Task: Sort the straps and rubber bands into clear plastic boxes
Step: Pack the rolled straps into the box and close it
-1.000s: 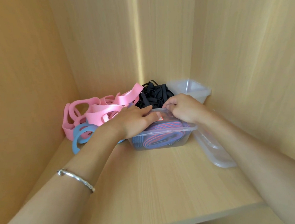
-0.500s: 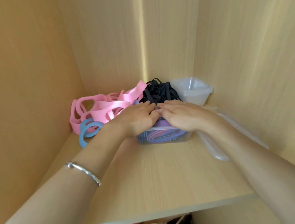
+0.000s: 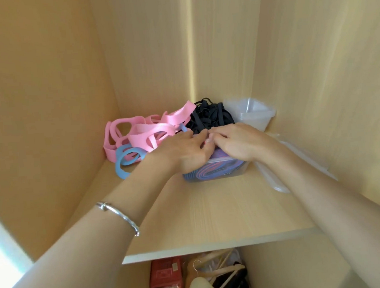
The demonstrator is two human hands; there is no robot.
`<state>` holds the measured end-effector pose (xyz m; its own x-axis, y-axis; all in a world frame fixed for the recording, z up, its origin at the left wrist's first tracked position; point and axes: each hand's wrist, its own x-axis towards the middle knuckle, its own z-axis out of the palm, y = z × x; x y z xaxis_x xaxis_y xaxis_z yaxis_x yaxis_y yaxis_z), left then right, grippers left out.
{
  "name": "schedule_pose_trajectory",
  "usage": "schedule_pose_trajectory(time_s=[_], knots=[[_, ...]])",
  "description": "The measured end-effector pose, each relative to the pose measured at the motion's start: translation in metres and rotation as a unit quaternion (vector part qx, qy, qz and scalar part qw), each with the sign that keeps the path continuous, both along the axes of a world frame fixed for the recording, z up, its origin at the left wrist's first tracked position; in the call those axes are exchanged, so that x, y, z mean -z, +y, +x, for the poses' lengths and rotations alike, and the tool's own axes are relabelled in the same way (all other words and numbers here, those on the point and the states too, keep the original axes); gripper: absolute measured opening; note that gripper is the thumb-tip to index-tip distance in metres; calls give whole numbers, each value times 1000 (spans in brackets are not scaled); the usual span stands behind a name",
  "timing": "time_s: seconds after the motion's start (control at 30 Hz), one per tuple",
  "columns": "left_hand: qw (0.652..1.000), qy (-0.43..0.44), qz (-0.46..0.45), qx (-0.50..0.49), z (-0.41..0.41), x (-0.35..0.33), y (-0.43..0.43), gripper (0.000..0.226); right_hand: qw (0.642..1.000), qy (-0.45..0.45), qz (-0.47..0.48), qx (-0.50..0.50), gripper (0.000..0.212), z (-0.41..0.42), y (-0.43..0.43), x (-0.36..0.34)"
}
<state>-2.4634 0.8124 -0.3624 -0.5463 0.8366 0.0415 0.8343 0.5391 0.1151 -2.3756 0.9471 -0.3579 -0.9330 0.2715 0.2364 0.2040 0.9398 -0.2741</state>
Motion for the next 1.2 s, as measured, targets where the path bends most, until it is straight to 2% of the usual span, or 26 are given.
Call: schedule_pose_trajectory(time_s=[0.03, 0.17, 0.27, 0.33, 0.4, 0.5, 0.57, 0.63, 0.77, 1.07, 1.2], knots=[[1000, -3, -4, 1, 7, 0, -8, 72, 999, 29, -3, 19, 34, 1, -1, 2], [999, 27, -43, -2, 39, -5, -51, 76, 985, 147, 37, 85, 45, 5, -6, 12], [995, 52, -62, -53, 65, -13, -82, 80, 979, 182, 18, 92, 46, 1, -23, 16], [993, 78, -40, -73, 76, -17, -94, 75, 981, 183, -28, 62, 45, -7, -43, 17], [993, 108, -6, -46, 77, -15, -105, 67, 980, 176, -96, 17, 43, -17, -67, 16], [997, 75, 13, -25, 68, -7, -123, 50, 966, 129, -220, -45, 39, -31, -96, 18], [995, 60, -15, -78, 63, -3, -133, 49, 946, 99, -297, -89, 38, -38, -113, 20], [988, 45, -46, -141, 60, -2, -138, 55, 932, 86, -333, -112, 37, -45, -127, 25], [980, 23, -49, -194, 50, -6, -141, 59, 927, 75, -339, -139, 28, -54, -143, 28], [962, -18, -92, -257, 31, -12, -119, 64, 927, 62, -334, -161, 28, -46, -123, 30], [945, 19, -104, -310, 38, -21, -98, 63, 936, 55, -304, -166, 28, -34, -112, 27]])
